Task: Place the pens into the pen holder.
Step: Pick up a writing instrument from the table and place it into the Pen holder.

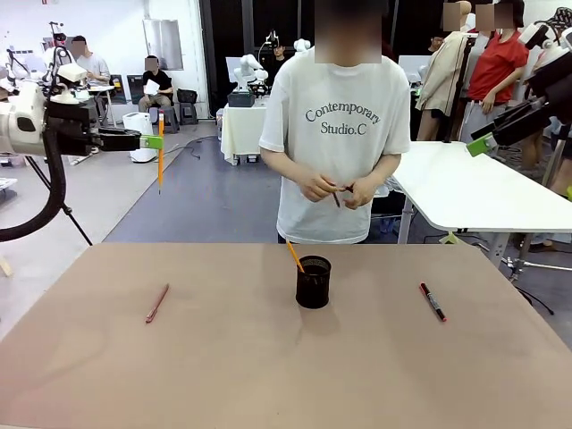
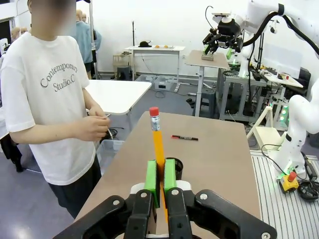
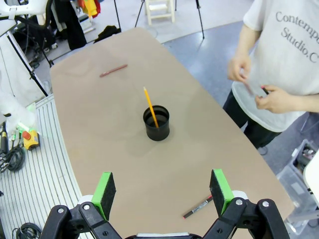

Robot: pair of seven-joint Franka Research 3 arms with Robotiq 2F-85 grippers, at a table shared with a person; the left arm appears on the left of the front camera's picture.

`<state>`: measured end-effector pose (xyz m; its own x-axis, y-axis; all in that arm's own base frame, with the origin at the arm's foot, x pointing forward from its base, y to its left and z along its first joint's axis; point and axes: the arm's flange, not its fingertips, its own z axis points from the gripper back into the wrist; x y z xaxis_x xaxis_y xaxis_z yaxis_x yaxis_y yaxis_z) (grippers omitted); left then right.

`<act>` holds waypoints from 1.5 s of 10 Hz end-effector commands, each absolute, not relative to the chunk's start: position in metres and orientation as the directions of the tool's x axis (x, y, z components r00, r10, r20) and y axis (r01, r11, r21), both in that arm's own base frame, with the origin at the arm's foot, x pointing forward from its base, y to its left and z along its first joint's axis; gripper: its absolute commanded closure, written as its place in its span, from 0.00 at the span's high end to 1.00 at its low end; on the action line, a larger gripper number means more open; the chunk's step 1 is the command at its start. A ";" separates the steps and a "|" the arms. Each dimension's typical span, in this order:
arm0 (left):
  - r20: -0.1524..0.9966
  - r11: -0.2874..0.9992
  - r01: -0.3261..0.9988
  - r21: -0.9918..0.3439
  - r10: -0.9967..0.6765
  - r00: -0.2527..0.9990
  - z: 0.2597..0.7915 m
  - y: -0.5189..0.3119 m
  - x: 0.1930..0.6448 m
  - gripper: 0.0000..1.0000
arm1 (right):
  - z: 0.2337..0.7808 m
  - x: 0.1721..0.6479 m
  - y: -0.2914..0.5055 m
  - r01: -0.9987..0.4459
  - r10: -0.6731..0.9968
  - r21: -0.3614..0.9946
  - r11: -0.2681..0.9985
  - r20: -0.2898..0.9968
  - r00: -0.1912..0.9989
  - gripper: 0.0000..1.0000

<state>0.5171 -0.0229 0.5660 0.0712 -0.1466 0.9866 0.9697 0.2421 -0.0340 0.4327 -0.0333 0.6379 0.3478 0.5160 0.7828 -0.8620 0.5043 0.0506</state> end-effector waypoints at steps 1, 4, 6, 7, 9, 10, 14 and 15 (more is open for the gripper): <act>0.986 0.233 0.972 -0.031 -0.151 0.068 0.568 -0.023 0.516 0.00 | 0.638 0.433 -0.032 -0.865 0.511 0.049 0.500 0.790 0.339 1.00; 0.986 0.233 0.972 -0.031 -0.151 0.068 0.568 -0.023 0.516 0.00 | 0.638 0.433 -0.032 -0.865 0.511 0.049 0.500 0.790 0.339 1.00; 0.986 0.233 0.972 -0.031 -0.151 0.068 0.568 -0.023 0.516 0.00 | 0.638 0.433 -0.032 -0.865 0.511 0.049 0.500 0.790 0.339 1.00; 0.986 0.233 0.972 -0.031 -0.151 0.068 0.568 -0.023 0.516 0.00 | 0.638 0.433 -0.032 -0.865 0.511 0.049 0.500 0.790 0.339 1.00; 0.986 0.233 0.972 -0.031 -0.151 0.068 0.568 -0.023 0.516 0.00 | 0.638 0.433 -0.032 -0.865 0.511 0.049 0.500 0.790 0.339 1.00; 0.986 0.233 0.972 -0.031 -0.151 0.068 0.568 -0.023 0.516 0.00 | 0.638 0.433 -0.032 -0.865 0.511 0.049 0.500 0.790 0.339 1.00; 0.986 0.233 0.972 -0.031 -0.151 0.068 0.568 -0.023 0.516 0.00 | 0.638 0.433 -0.032 -0.865 0.511 0.049 0.500 0.790 0.339 1.00; 0.986 0.233 0.972 -0.031 -0.151 0.068 0.568 -0.023 0.516 0.00 | 0.638 0.433 -0.032 -0.865 0.511 0.049 0.500 0.790 0.339 1.00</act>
